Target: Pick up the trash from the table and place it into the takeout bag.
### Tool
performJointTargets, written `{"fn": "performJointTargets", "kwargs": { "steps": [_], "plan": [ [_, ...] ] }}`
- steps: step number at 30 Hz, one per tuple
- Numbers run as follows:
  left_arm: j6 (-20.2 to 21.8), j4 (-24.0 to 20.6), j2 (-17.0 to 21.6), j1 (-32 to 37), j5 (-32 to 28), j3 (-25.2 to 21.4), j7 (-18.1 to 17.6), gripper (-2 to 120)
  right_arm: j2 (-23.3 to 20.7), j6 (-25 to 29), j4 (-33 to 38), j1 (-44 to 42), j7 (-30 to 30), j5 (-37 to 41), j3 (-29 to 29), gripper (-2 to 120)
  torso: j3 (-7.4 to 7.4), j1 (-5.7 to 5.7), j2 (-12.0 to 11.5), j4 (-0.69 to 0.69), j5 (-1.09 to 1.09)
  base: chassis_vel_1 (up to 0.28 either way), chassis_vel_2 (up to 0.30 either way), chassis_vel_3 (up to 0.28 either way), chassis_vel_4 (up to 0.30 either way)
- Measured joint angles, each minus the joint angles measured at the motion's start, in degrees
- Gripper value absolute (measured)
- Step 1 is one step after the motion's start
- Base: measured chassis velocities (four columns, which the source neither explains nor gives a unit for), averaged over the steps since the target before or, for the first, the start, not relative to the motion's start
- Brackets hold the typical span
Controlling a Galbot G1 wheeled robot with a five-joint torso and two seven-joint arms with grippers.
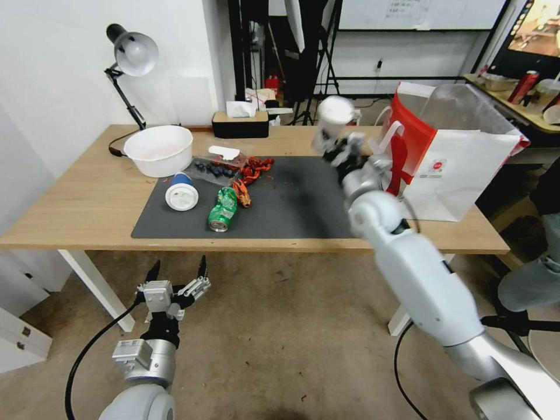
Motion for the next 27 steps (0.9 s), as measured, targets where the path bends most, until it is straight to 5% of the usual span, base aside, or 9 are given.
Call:
{"fn": "performJointTargets", "kwargs": {
  "steps": [15, 22, 27],
  "plan": [
    [-0.62, 0.10, -0.16, 0.40, 0.96, 0.48, 0.03, 100, -2.96, -8.08, 2.67, 2.33, 16.51, 6.73, 15.06, 0, 0.01, 0.00, 0.00, 0.00, 0.03, 0.000, 0.000, 0.000, 0.000],
    [-0.70, -0.02, -0.22, 0.53, 1.41, 0.90, 0.08, 100, -3.97, -12.88, 1.57, 1.20, 21.31, 7.71, 17.11, 1, 0.01, 0.01, 0.00, 0.00, 0.02, 0.000, 0.000, 0.000, 0.000],
    [-0.70, -0.15, -0.36, 0.57, 1.72, 1.14, 0.15, 100, -4.02, -14.68, 1.37, 1.01, 22.74, 8.34, 17.87, 21, 0.01, 0.00, 0.00, 0.00, 0.01, 0.000, 0.000, 0.000, 0.000]
  ]
}}
